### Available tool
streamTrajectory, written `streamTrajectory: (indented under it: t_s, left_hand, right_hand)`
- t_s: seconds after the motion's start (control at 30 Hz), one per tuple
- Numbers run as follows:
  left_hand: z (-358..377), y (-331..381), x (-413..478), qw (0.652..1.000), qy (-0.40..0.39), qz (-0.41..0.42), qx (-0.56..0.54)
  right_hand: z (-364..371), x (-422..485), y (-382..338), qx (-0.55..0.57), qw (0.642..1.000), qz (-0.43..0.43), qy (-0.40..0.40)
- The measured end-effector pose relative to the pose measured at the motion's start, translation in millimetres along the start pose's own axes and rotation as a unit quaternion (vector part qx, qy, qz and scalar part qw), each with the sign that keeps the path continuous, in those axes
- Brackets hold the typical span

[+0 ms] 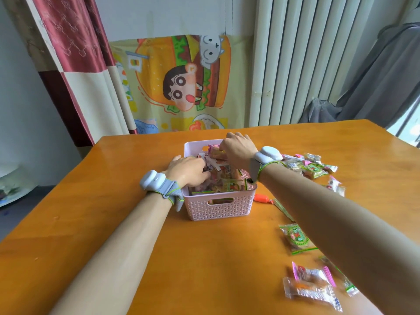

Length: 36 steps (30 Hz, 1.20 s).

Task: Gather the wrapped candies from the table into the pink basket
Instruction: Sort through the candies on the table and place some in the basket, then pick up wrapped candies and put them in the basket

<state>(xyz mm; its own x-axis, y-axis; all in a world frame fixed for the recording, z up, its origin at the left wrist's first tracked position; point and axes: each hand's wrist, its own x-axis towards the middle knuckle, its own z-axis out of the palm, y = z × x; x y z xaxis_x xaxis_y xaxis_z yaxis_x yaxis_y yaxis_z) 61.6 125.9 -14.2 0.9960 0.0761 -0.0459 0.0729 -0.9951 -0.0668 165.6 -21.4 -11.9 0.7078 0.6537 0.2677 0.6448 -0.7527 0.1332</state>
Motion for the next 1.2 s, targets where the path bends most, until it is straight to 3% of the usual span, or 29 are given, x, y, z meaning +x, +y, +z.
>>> streamTrajectory:
  t_s: [0.2,0.43,0.67,0.77,0.93,1.2]
  left_hand:
    - [2.4,2.4,-12.5,1.000,-0.009,-0.018,-0.023]
    - [-2.3,37.8,-57.8,0.978,0.185,0.018,-0.090]
    - [-17.1,98.0,-91.6,0.952,0.234,0.086,-0.176]
    - [-15.1,124.0,-100.1,0.957,0.208,0.112,-0.172]
    - [6.6,163.2,-104.8,0.975,0.097,0.147,-0.137]
    - [40.7,196.2,-92.3,0.982,0.017,0.152,-0.113]
  right_hand:
    - [-23.5,-15.7,10.5,0.110,0.992,-0.013,-0.067]
    - [-54.7,-86.7,46.0,0.199,0.979,-0.012,-0.042]
    - [-60.0,-145.5,76.1,0.195,0.976,0.031,-0.094]
    - [-56.7,-165.8,84.2,0.176,0.971,0.040,-0.157]
    - [-38.5,-192.1,90.9,0.110,0.967,0.045,-0.227]
    - [-25.0,-211.3,94.6,0.143,0.971,0.040,-0.187]
